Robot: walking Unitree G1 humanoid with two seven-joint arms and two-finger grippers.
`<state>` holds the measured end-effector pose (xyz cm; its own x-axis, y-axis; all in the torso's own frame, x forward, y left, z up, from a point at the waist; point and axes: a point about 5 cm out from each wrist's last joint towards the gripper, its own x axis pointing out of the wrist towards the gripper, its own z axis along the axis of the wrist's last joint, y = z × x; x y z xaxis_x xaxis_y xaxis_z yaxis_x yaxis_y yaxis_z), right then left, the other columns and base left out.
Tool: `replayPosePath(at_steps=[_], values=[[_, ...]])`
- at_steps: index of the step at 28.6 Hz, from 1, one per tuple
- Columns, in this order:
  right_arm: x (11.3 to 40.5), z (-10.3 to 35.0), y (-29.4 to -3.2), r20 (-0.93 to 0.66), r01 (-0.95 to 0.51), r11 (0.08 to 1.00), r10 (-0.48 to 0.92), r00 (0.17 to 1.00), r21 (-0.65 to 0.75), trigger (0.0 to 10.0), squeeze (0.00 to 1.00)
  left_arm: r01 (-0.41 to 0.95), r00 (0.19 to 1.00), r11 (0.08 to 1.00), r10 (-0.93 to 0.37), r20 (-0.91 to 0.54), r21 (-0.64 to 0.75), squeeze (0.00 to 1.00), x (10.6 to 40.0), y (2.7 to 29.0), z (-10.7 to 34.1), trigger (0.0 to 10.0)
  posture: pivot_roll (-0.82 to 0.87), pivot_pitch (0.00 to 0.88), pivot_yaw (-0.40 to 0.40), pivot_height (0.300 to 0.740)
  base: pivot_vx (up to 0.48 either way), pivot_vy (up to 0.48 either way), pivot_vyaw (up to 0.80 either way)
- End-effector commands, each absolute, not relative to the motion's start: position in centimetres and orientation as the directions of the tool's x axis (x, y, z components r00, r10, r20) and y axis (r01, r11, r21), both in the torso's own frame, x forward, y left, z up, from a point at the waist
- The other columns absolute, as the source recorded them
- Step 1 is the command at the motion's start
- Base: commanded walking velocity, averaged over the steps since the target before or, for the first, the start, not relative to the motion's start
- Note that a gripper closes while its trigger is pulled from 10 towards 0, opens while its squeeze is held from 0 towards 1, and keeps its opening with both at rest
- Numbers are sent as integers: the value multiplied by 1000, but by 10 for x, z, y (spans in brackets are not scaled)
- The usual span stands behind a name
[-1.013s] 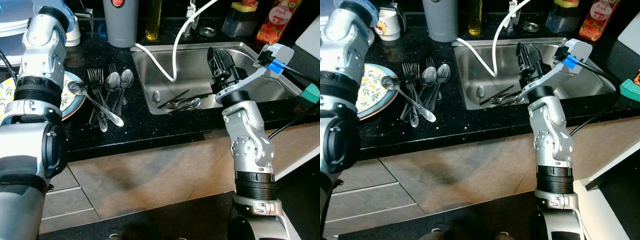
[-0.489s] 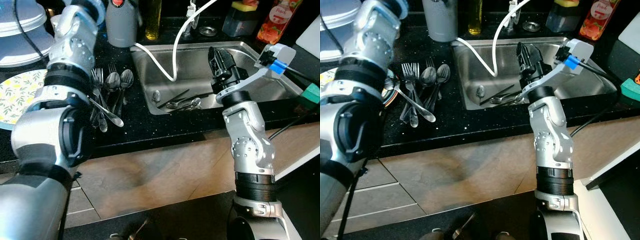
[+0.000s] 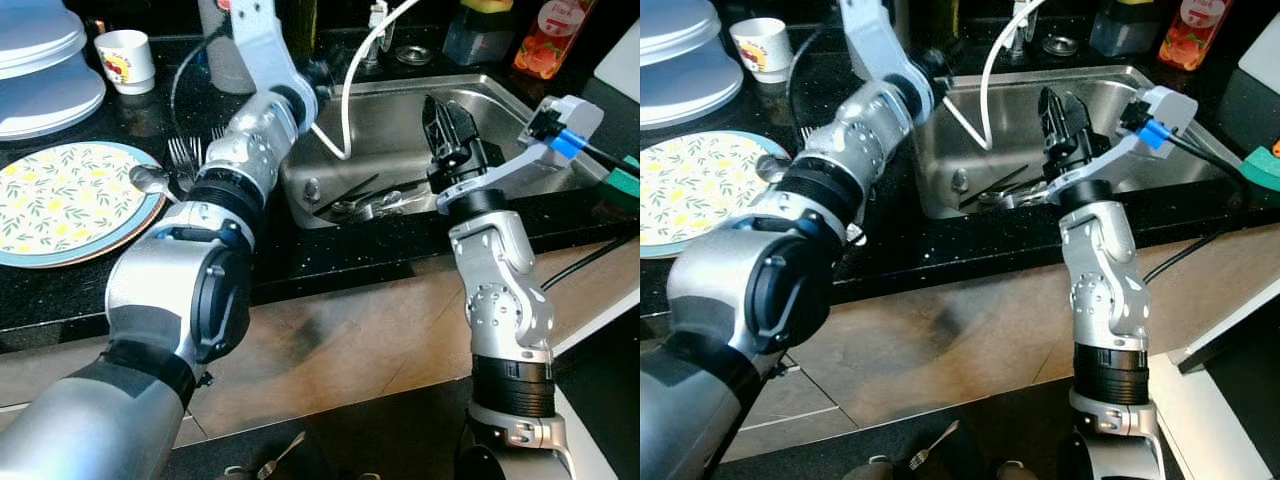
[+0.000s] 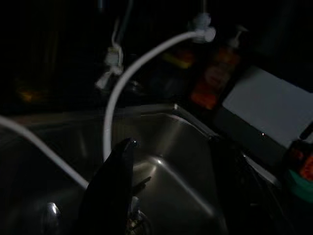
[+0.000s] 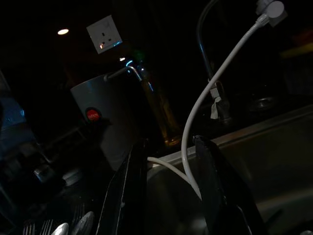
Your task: Kitchen organization
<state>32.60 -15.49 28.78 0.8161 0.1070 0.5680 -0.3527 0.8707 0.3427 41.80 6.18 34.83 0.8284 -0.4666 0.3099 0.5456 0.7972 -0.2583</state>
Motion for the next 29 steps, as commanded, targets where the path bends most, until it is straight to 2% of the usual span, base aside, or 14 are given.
replayPosePath(at_steps=[1,3,4,8,10,12,15,18,20,22,24,25,28,29], values=[[321,290,-158,582,-352,870,96,807,344,10000,0,551,814,807,-465,347,-211,0,417,70,361,10000,85,137,32,740,0,0,0],[322,290,-156,581,-358,867,100,807,347,10000,0,510,817,851,-433,382,-127,0,416,91,374,10000,105,138,27,740,0,0,0],[322,289,-154,580,-369,863,113,807,344,10000,0,417,845,909,-395,360,17,0,416,108,376,10000,122,139,20,740,0,0,0],[323,289,-151,578,-379,860,126,807,342,10000,0,347,874,932,-363,324,108,0,416,120,370,10000,122,139,20,740,0,0,0],[323,287,-148,575,-398,854,150,805,335,10000,0,250,939,968,-249,240,27,0,417,140,351,10000,142,140,16,740,0,0,0],[323,287,-147,573,-407,851,161,803,331,10000,0,217,958,976,-209,198,-19,0,415,148,342,10000,142,140,16,740,0,0,0],[322,285,-143,569,-427,844,187,801,323,10000,0,167,971,984,-155,180,-56,0,401,156,320,10000,153,145,8,740,0,0,0],[323,282,-139,559,-450,836,222,799,312,10000,0,102,973,991,-80,215,-91,0,371,160,302,10000,171,150,-9,740,0,0,0],[324,281,-136,553,-472,827,249,795,306,10000,0,13,963,999,1,270,-50,0,355,168,303,10000,184,150,-19,740,0,0,0],[325,280,-134,552,-482,822,262,792,301,10000,0,-16,954,1000,19,298,-13,0,350,172,306,10000,196,148,-27,740,0,0,0],[326,280,-133,551,-488,820,270,790,299,10000,0,-29,949,1000,23,315,13,0,348,173,308,10000,196,148,-27,740,0,0,0],[326,280,-125,548,-527,807,323,771,266,10000,0,-36,937,996,4,349,85,0,345,175,317,10000,208,146,-36,740,0,0,0],[326,280,-120,545,-555,797,364,755,238,10000,0,-39,936,993,-1,352,108,0,342,177,321,10000,208,146,-36,740,0,0,0],[323,278,-111,530,-596,782,431,730,184,10000,0,-59,940,986,3,340,155,0,341,181,323,10000,210,140,-40,740,0,0,0]])
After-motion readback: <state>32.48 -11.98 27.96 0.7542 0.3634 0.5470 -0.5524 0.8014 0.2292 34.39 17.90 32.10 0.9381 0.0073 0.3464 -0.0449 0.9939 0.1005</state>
